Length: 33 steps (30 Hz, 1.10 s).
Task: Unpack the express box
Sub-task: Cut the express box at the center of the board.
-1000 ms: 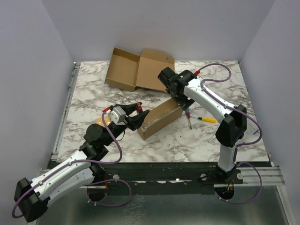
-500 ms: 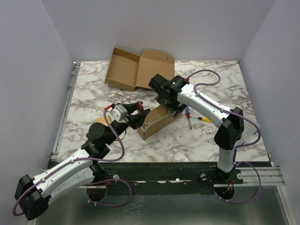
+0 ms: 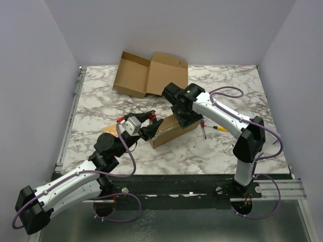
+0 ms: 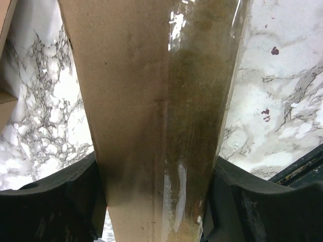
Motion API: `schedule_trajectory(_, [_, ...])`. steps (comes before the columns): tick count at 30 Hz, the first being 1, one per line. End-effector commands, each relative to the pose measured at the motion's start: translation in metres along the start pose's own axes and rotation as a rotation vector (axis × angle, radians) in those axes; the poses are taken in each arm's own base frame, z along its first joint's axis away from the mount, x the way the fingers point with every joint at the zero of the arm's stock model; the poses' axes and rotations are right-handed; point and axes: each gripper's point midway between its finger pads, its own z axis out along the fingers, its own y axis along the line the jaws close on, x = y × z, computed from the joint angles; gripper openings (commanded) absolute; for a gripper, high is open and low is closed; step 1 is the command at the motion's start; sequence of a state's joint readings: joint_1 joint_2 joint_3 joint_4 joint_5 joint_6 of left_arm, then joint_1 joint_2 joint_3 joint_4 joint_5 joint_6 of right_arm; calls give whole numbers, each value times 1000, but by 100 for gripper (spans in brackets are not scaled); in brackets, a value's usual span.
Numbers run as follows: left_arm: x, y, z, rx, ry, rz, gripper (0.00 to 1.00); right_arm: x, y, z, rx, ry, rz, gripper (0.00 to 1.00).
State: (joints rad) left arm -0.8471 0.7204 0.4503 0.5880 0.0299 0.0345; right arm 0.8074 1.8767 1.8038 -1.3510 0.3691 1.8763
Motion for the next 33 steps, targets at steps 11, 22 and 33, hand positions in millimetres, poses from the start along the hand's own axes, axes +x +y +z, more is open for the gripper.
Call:
schedule_trajectory(11, [0, -41, -15, 155, -14, -12, 0, -23, 18, -6, -16, 39, 317, 25])
schedule_trajectory(22, [-6, -66, -8, 284, -12, -44, 0, -35, 21, -4, -18, 44, 329, 24])
schedule_trajectory(33, [-41, -51, 1, 189, -80, -110, 0, -34, 20, -2, -24, 53, 322, 22])
